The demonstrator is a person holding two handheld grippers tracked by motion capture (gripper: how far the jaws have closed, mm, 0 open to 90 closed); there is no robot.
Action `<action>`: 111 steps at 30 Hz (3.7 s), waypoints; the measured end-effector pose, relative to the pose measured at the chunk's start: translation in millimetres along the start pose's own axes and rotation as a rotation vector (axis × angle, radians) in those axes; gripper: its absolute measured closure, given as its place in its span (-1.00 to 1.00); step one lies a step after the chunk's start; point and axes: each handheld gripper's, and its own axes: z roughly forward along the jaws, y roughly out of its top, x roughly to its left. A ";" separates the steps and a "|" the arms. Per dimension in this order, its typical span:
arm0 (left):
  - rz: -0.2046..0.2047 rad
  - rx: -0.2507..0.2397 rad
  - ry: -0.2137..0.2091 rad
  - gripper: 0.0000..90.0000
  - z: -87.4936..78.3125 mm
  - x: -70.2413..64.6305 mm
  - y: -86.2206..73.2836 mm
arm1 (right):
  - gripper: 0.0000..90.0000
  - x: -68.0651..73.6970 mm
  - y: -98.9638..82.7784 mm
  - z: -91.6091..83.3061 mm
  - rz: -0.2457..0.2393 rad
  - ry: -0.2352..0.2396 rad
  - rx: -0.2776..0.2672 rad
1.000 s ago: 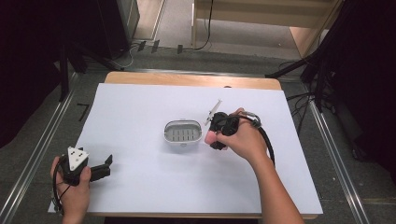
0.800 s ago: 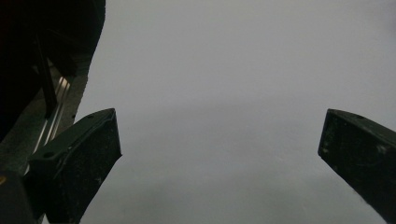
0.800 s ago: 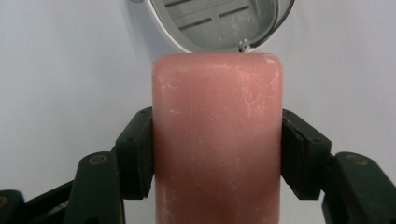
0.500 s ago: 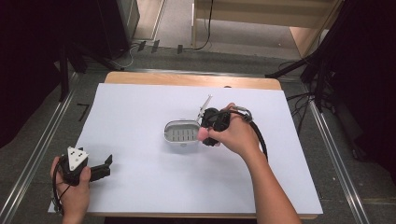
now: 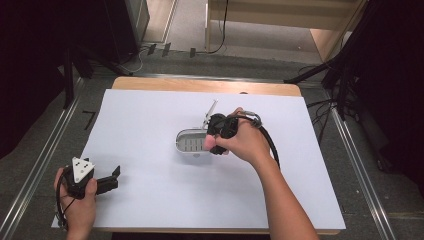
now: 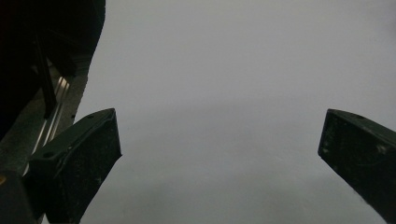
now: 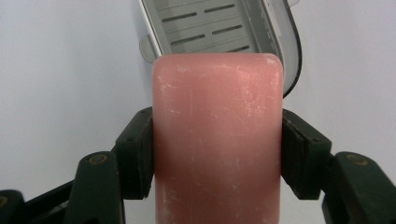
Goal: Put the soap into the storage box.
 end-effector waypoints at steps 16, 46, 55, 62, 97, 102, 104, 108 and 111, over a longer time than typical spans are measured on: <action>-0.002 0.000 -0.005 -1.00 -0.1 0.7 0.0 | -0.14 -2.8 23.7 6.9 -0.056 0.016 -0.014; -0.004 -0.001 -0.008 -1.00 -0.3 1.1 0.0 | -0.14 -5.4 55.0 32.1 -0.163 0.038 -0.021; -0.006 -0.002 -0.007 -1.00 -0.2 1.2 0.0 | -0.15 -4.8 55.4 35.2 -0.162 0.036 -0.016; -0.006 -0.003 -0.006 -1.00 -0.3 1.2 0.0 | -0.34 -6.7 51.5 20.2 -0.131 0.011 -0.077; -0.001 -0.001 -0.004 -1.00 0.1 0.3 0.0 | -1.00 -2.0 -50.2 11.5 0.096 -0.050 -0.206; -0.001 -0.001 -0.004 -1.00 0.1 0.3 0.0 | -1.00 -1.9 -62.4 11.8 0.121 -0.050 -0.211; -0.001 -0.001 -0.003 -1.00 0.1 0.2 -0.1 | -1.00 -1.9 -71.4 11.7 0.142 -0.054 -0.218; 0.000 -0.001 -0.002 -1.00 0.1 0.1 -0.1 | -1.00 -0.9 -82.9 11.1 0.155 -0.066 -0.229; 0.001 -0.001 0.000 -1.00 0.0 -0.1 0.0 | -1.00 -0.2 -88.3 11.6 0.165 -0.072 -0.231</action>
